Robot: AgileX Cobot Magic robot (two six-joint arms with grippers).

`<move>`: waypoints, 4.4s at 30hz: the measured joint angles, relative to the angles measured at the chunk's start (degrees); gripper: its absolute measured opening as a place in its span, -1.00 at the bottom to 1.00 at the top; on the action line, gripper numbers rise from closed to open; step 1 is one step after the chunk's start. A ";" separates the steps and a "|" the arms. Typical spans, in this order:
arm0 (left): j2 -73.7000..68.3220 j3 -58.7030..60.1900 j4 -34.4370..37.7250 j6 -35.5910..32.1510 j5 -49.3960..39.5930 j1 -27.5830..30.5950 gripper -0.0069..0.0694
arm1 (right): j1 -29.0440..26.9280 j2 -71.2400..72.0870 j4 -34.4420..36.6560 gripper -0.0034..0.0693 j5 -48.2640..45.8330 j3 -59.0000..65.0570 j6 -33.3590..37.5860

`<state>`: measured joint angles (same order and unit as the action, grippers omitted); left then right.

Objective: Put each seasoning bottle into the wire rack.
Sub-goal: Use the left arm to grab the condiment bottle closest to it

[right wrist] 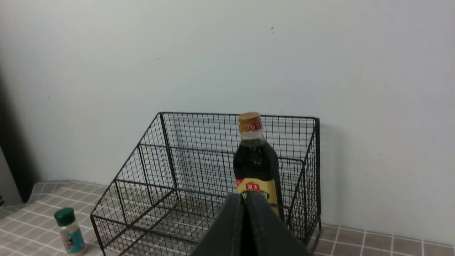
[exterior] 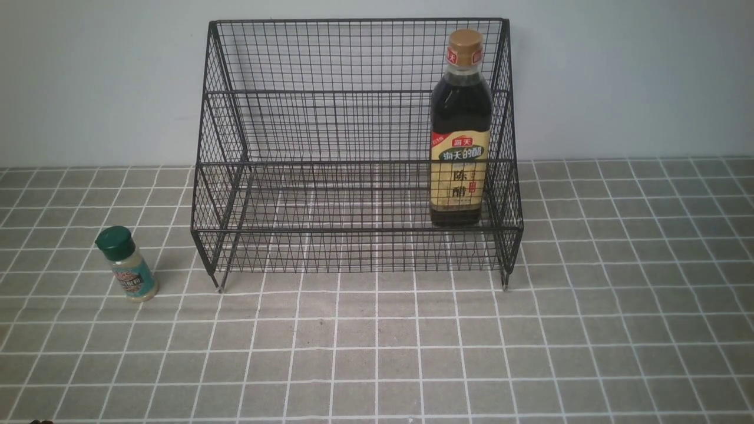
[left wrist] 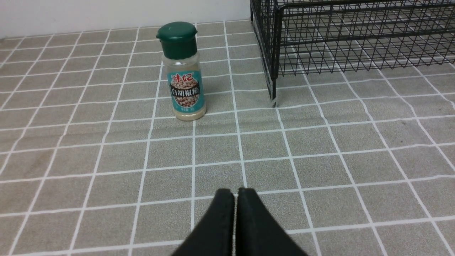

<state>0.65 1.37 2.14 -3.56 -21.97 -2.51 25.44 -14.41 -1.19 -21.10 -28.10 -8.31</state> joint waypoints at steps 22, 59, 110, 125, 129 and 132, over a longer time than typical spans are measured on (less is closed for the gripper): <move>0.05 0.00 0.00 0.00 -0.05 0.00 -0.84 | -23.19 14.92 -8.39 -0.94 -0.41 29.30 -1.49; 0.05 0.45 0.90 1.25 12.21 0.00 -0.84 | -23.19 15.06 -8.27 -0.94 -0.41 29.30 -1.49; -90.74 -81.41 3.71 4.87 -47.49 6.91 -0.79 | -23.19 15.06 -8.27 -0.94 -0.45 29.30 -1.49; -98.98 -82.57 -1.63 -2.71 -32.40 6.85 0.59 | -23.19 15.06 -8.27 -0.94 -0.45 29.30 -1.49; -102.94 -82.57 -2.14 -2.71 -31.54 6.85 0.80 | -23.19 15.06 -8.27 -0.94 -0.45 29.30 -1.49; -105.17 -82.57 -2.44 -2.76 -31.41 6.85 0.82 | -23.19 15.06 -8.27 -0.94 -0.45 29.30 -1.49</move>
<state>-104.53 -81.20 -0.30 -6.32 -53.39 4.33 2.25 0.65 -9.46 -21.55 1.20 -9.80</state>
